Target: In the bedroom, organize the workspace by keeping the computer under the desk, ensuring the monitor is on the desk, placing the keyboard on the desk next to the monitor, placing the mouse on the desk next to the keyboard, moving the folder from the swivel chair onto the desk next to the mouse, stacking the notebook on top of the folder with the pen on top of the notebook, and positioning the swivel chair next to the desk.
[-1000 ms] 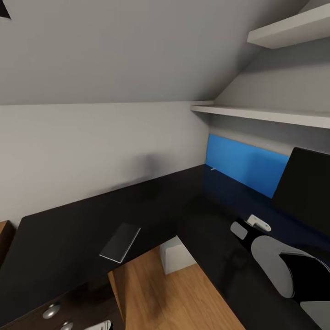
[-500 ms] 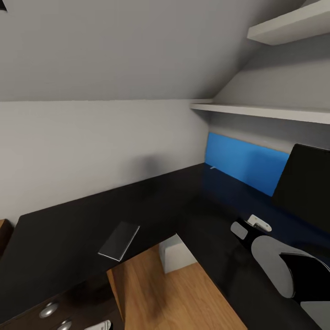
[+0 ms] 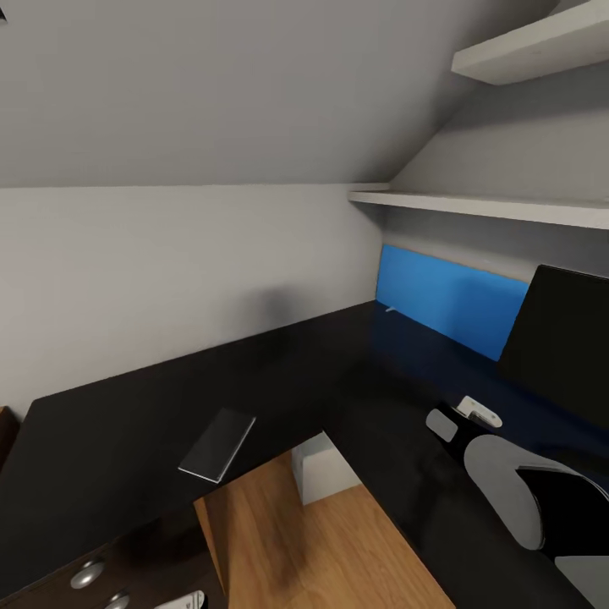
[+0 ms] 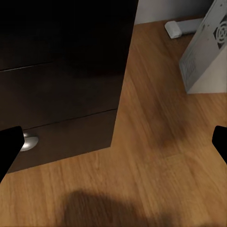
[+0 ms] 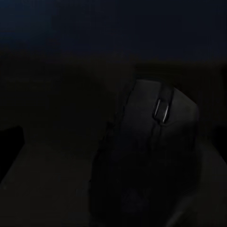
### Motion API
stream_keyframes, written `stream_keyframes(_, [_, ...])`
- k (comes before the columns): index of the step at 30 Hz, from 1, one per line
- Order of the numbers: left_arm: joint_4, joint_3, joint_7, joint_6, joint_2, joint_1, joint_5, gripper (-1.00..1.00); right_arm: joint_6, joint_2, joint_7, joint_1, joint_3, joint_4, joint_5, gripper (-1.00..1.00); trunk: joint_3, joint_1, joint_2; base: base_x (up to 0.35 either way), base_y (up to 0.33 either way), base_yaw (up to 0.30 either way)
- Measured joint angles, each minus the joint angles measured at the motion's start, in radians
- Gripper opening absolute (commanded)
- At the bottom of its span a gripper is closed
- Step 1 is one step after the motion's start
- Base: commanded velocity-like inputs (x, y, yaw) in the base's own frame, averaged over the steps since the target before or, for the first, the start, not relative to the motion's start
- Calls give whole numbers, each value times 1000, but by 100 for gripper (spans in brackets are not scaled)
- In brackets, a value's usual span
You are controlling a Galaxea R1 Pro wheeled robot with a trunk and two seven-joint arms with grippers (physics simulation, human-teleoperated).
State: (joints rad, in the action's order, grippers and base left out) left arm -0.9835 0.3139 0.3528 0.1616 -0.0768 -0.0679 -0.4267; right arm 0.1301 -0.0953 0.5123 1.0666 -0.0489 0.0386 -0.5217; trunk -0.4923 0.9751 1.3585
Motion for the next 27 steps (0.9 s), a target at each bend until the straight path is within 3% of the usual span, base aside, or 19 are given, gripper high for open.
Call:
stream_keyframes(6, [2,0,1,1,-2,0,0,100,0,0,-1,0,0,1,0,100,0,0,0,0,0,0])
stream_keyframes(13, [53,4,2,-6,3,0,0,100,49,4,2,1,4,4,1,100,22,-27,-49,0,0,0])
stream_keyframes(16, [100,4,2,-7,14,0,3,100,51,7,1,1,6,5,3,100,31,-38,-70,0,0,0])
stream_keyframes(22, [127,2,3,-5,29,0,3,100,51,11,0,0,7,5,10,100,31,-38,-70,0,0,0])
stream_keyframes(27, [143,1,3,-4,32,0,4,100,59,28,-4,0,15,6,56,100,31,-38,-70,0,0,0])
